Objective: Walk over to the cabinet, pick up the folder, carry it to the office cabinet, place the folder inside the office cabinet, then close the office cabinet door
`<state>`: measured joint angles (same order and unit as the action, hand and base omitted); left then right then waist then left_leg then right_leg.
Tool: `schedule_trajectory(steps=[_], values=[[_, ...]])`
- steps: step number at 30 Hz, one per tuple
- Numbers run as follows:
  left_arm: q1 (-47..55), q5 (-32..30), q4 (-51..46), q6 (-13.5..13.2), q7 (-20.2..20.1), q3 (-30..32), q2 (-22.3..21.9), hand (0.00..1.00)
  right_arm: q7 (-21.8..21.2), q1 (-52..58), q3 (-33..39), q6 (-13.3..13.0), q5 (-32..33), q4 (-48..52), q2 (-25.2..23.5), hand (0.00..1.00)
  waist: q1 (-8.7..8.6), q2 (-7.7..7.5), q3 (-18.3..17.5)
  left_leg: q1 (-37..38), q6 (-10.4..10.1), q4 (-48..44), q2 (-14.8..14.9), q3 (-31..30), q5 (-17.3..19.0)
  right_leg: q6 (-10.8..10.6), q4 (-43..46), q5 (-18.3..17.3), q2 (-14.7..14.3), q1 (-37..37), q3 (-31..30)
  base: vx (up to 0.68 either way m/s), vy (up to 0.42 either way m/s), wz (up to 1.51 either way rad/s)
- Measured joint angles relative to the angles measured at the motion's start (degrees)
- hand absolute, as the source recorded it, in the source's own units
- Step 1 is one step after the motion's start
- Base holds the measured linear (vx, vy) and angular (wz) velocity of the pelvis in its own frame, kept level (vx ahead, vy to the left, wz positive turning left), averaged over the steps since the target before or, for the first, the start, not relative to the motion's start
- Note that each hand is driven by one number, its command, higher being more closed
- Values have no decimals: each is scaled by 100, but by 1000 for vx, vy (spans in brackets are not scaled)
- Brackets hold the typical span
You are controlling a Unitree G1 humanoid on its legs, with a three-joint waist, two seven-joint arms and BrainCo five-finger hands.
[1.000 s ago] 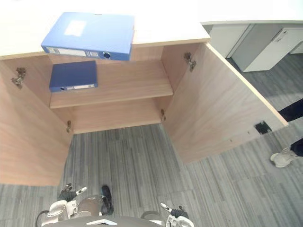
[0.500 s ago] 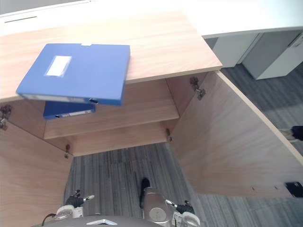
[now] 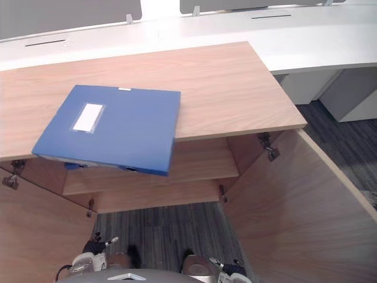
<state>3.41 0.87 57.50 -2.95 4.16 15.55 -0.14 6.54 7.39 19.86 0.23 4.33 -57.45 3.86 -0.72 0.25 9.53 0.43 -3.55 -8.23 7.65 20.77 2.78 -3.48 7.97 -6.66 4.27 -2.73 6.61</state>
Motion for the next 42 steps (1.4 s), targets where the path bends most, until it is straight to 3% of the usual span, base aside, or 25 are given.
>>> schedule_trajectory(steps=[2, 5, 8, 10, 14, 26, 33, 38, 42], values=[[28, -2, 70, 8, -14, -74, 154, 0, 0, 36, 56, 1, -8, -78, -141, 0, -1, -181, -75, 228, 61, 319, -231, 60, -36, -99, -266, 66, 162, -194, -12, 120, 155, -4], [31, -15, 122, 7, -72, -263, 247, 0, -3, 12, 56, -3, -14, -210, -151, 0, 8, -236, -116, 445, 135, 588, -383, 46, -90, -118, -393, 77, 236, -359, -6, 66, 94, 6], [33, -57, 160, 5, -70, -458, 298, 0, -7, -20, 54, -5, -18, -215, -94, 0, -35, -205, -145, 523, 181, 849, -475, -36, -230, -127, -441, 85, 247, -381, 35, 10, 38, 12], [42, -57, 151, 5, -65, -592, 294, 0, -4, -32, 38, -5, -21, -222, -17, 0, -41, -76, -137, 648, 182, 1105, -489, -77, -388, -127, -442, 85, 206, -408, 53, -36, -29, 4], [96, -53, -138, -16, 14, -810, 295, 0, 9, -38, -89, -4, -21, -255, 84, 0, -90, 21, -188, 767, 225, 1275, -473, -286, -475, -123, -460, 86, 147, -529, 181, -37, -46, 15], [1132, 404, -4166, -494, 252, -1001, 462, 0, 20, -142, -422, -56, -14, -201, 120, 0, 79, -92, -198, 620, 290, 1303, -638, -678, -511, -103, -534, 63, 267, -526, 361, -28, 16, 11], [1353, 583, -5548, -824, 316, -1003, 457, 0, 14, -127, -533, -62, -23, -194, 141, 0, 168, -87, -215, 663, 329, 1286, -668, -978, -539, -129, -630, 94, 256, -771, 588, 31, -15, 19], [1444, 582, -6006, -965, 367, -977, 456, 0, 5, -153, -571, -65, -22, -194, 157, 0, 252, -78, -222, 676, 329, 1315, -657, -1015, -539, -80, -629, 66, 242, -808, 631, -15, -24, 4], [1500, 674, -6388, -1041, 453, -861, 455, 0, 6, -205, -638, -76, -20, -196, 127, 0, 266, -156, -241, 737, 329, 1320, -660, -1059, -539, -73, -632, 61, 242, -890, 671, -10, -14, 5]])
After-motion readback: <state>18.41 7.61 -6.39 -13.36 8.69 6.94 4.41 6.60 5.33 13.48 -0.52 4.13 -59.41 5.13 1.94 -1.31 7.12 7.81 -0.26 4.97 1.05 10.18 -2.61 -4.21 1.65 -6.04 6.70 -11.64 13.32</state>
